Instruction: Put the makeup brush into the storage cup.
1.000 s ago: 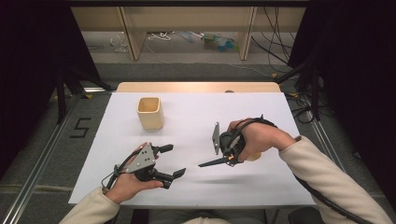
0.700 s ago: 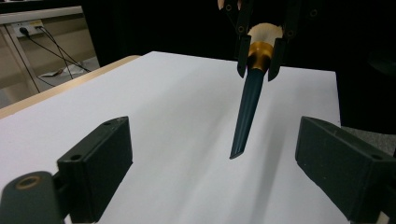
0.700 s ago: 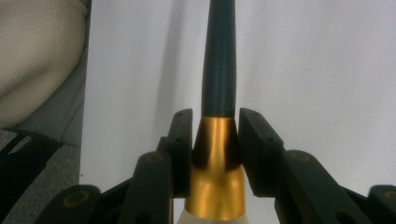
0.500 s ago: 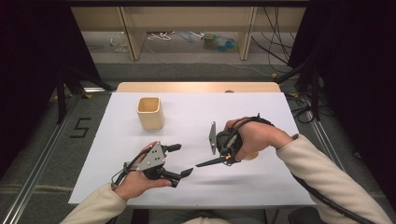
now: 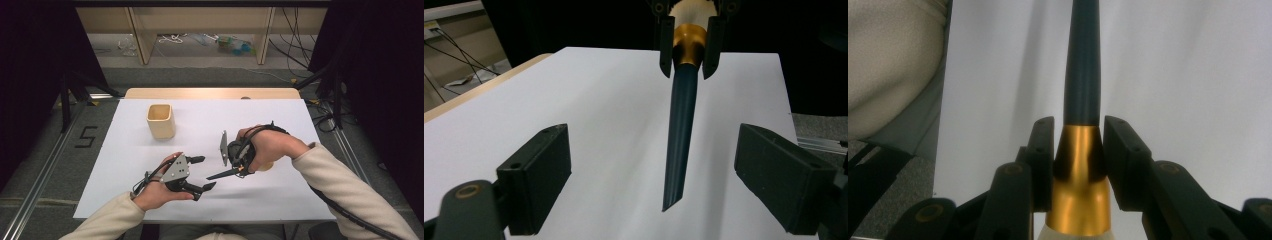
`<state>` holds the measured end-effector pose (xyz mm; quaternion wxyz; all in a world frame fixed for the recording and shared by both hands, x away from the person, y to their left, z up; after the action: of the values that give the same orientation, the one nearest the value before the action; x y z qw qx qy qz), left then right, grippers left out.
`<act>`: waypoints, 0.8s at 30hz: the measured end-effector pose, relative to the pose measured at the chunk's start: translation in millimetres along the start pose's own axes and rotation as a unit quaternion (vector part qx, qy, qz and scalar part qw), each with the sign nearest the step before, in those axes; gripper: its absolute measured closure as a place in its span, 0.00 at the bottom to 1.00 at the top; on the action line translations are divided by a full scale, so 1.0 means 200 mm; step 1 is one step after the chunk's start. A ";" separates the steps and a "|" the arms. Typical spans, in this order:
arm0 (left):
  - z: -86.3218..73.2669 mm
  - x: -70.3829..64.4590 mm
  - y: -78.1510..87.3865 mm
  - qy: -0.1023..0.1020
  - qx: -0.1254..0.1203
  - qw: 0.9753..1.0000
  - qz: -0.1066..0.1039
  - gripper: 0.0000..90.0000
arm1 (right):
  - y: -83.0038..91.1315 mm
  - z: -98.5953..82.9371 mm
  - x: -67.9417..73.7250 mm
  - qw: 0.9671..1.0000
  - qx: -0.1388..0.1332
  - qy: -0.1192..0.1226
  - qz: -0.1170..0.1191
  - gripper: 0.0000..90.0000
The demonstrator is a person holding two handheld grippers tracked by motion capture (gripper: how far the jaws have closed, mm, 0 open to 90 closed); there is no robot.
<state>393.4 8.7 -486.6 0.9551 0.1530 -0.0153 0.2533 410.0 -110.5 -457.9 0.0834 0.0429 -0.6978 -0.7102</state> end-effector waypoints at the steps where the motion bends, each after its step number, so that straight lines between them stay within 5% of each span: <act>1: 0.00 0.00 -0.01 -0.004 0.004 1.000 -0.001 0.17 | 0.00 0.00 -0.02 1.000 0.005 0.022 -0.001 0.75; 4: -0.01 -0.02 -0.02 0.009 0.004 1.000 -0.005 0.17 | 0.01 0.00 -0.01 1.000 0.014 0.008 -0.004 0.75; 12: -0.01 -0.03 -0.05 0.012 0.010 1.000 -0.011 0.19 | 0.01 0.04 -0.02 1.000 0.002 0.026 -0.003 0.75; 24: 0.00 -0.03 -0.07 -0.003 0.015 1.000 -0.011 0.30 | 0.01 0.06 -0.02 1.000 0.002 0.031 -0.001 0.75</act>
<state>395.9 -5.4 -491.5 0.9554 0.1681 -0.0126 0.2425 412.0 -97.4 -456.5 0.1038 0.0657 -0.6962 -0.7073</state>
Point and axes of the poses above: each handheld gripper's, and its own axes: y roughly backward along the jaws, z roughly out of its top, x roughly to its left, the point moved 10 cm from there along -y, roughly forward along the jaws, and after that the axes turned 6 degrees about z, right-handed, at the moved point
